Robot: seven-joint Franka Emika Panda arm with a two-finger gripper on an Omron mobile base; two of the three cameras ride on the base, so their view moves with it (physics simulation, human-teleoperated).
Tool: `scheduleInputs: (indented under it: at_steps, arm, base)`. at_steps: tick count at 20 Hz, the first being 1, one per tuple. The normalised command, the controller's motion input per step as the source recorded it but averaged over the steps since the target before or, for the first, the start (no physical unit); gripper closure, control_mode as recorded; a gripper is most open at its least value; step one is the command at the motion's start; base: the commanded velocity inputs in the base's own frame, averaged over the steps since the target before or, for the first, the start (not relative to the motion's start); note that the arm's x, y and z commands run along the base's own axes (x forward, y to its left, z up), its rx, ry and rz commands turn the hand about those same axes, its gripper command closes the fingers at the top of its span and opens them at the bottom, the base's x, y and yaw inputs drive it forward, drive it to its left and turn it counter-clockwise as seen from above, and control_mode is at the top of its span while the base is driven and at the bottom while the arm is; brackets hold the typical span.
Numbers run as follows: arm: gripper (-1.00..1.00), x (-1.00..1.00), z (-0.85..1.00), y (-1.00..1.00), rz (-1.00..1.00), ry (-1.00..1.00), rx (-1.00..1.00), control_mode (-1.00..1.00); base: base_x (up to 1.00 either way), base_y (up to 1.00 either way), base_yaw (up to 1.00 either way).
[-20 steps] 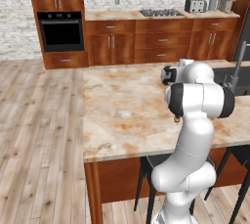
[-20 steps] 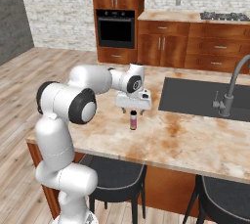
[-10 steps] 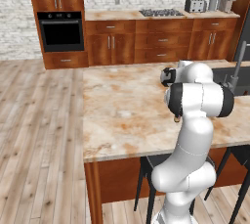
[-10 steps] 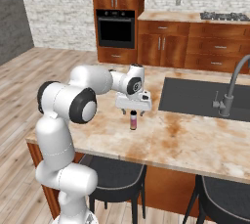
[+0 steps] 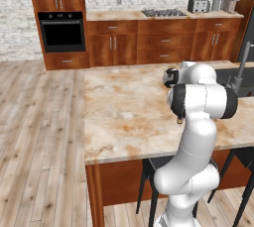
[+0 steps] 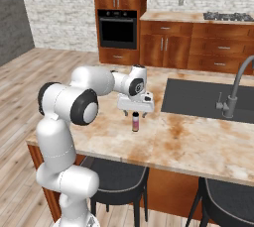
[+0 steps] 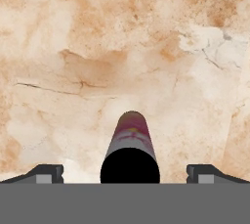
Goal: Place the large bottle from the dining counter next to the other large bottle outside the sink, and place the small bottle from the dining counter next to the other small bottle inside the sink.
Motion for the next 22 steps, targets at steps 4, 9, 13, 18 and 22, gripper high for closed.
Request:
scheduleInputs:
  at_steps: [4,9,13,18,22]
  arm:
    - [1.00,0.00,0.00,0.00,0.00,0.00,0.00,-1.00]
    - [1.00,0.00,0.00,0.00,0.00,0.00,0.00,-1.00]
    - [1.00,0.00,0.00,0.00,0.00,0.00,0.00,-1.00]
    - [1.00,-0.04,0.10,0.26,0.00,-0.05,0.00,-1.00]
    - [1.00,-0.49,0.32,0.56,0.01,-0.07,0.00,-1.00]
  base:
    - [0.00,0.00,0.00]
    - [0.00,0.00,0.00]
    - [0.00,0.00,0.00]
    - [0.00,0.00,0.00]
    - [0.00,0.00,0.00]
